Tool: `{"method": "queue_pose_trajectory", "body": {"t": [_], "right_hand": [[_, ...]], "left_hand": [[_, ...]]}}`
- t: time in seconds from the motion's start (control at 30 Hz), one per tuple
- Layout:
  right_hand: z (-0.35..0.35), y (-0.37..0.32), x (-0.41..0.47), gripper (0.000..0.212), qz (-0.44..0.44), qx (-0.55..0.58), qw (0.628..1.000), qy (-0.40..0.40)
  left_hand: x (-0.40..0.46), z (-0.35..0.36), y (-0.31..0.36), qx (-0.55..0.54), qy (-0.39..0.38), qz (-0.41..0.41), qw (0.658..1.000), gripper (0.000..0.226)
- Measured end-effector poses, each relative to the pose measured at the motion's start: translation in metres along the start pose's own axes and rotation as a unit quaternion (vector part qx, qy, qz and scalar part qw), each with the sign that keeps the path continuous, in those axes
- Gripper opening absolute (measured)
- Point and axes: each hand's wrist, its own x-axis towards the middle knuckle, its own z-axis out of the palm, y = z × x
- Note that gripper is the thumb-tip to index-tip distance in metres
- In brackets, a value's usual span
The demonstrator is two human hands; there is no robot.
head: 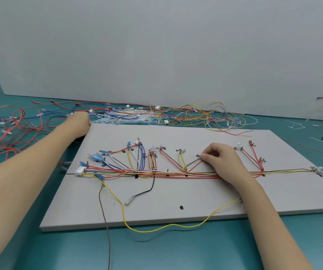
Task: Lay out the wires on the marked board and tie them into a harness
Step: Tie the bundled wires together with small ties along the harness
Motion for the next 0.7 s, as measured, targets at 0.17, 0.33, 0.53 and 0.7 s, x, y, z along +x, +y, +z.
{"method": "queue_pose_trajectory", "body": {"t": [0.17,0.33,0.53,0.7], "right_hand": [[0.000,0.000,0.000,0.011,0.003,0.010,1.000,-0.001],[0.000,0.001,0.001,0.012,0.004,0.005,1.000,-0.002],[0.000,0.001,0.001,0.010,0.005,0.003,1.000,0.001],[-0.001,0.000,0.001,0.010,0.007,0.002,1.000,0.000]], "left_hand": [[0.003,0.001,-0.005,-0.030,0.024,-0.012,0.999,0.020],[0.010,-0.014,-0.009,-0.037,0.060,-0.001,0.998,0.016],[0.015,-0.051,-0.005,-0.052,0.138,0.039,0.988,0.015],[0.003,-0.067,0.024,-0.119,0.175,0.092,0.973,0.018]]}}
